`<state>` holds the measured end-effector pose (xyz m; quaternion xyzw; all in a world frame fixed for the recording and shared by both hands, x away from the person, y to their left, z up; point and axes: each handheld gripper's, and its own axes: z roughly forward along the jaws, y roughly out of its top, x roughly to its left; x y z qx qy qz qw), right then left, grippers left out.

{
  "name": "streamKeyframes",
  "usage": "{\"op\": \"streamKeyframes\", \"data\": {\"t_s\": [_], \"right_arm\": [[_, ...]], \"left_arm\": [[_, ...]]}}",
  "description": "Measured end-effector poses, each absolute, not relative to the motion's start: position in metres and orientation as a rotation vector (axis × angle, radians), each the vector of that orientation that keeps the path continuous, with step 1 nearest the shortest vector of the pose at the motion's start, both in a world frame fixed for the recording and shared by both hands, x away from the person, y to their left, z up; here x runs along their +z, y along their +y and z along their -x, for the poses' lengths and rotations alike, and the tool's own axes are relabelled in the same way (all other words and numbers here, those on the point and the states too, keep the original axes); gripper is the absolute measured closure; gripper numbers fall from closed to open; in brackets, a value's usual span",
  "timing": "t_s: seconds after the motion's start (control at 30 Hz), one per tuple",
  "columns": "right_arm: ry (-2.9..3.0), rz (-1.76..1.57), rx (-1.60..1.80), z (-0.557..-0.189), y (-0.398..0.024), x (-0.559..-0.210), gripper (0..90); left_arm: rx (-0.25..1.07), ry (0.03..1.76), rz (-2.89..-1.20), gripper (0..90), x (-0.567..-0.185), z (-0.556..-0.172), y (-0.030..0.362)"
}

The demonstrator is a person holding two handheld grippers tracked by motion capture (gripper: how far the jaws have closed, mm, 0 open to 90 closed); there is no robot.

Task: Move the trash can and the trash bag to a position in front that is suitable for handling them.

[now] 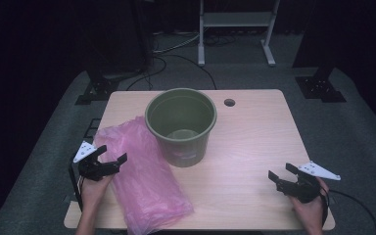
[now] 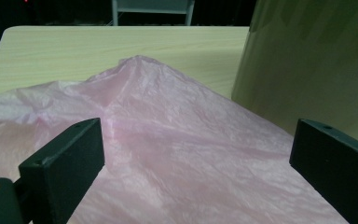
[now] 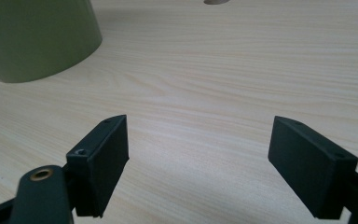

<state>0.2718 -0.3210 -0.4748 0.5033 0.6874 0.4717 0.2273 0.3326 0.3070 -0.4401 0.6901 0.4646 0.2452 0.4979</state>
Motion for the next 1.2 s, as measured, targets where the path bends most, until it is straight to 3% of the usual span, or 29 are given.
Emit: {"op": "streamKeyframes", "data": {"t_s": [0.77, 1.2], "right_arm": [[1.956, -1.341, 1.298, -0.278, -0.31, -0.477, 19.2], [1.992, -1.287, 1.299, -0.275, -0.306, -0.476, 19.3]], "left_arm": [[0.595, 1.165, -1.619, 4.9, -0.425, -0.452, 0.288], [0.477, 1.057, -1.728, 5.0, -0.423, -0.472, 0.247]]}}
